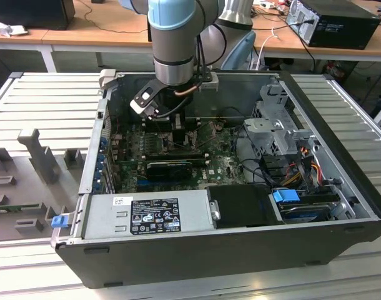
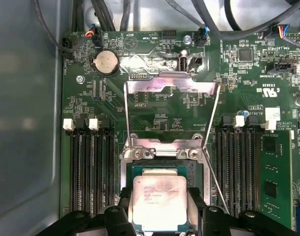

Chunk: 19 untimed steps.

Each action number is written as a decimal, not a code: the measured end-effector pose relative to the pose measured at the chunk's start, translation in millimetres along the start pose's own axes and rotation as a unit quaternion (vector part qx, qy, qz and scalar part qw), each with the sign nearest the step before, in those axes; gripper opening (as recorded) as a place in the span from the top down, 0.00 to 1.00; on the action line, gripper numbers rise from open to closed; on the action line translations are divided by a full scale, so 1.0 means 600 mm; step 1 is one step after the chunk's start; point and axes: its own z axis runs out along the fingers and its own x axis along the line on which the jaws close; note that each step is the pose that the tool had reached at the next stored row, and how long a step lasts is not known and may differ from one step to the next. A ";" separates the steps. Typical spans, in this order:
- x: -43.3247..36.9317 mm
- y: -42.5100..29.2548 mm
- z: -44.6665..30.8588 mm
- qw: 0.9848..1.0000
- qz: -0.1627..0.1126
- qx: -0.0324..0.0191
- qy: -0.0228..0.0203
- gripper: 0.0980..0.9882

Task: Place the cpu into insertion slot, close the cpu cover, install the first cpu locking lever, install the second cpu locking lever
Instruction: 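Place the cpu into insertion slot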

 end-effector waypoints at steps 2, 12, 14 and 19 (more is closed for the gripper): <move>0.000 0.000 0.002 1.000 0.002 0.000 0.000 0.52; 0.000 0.000 0.005 1.000 0.002 0.000 -0.001 0.52; 0.000 0.000 0.004 1.000 0.002 0.000 -0.001 0.52; -0.001 0.000 0.003 1.000 0.002 0.000 -0.003 0.52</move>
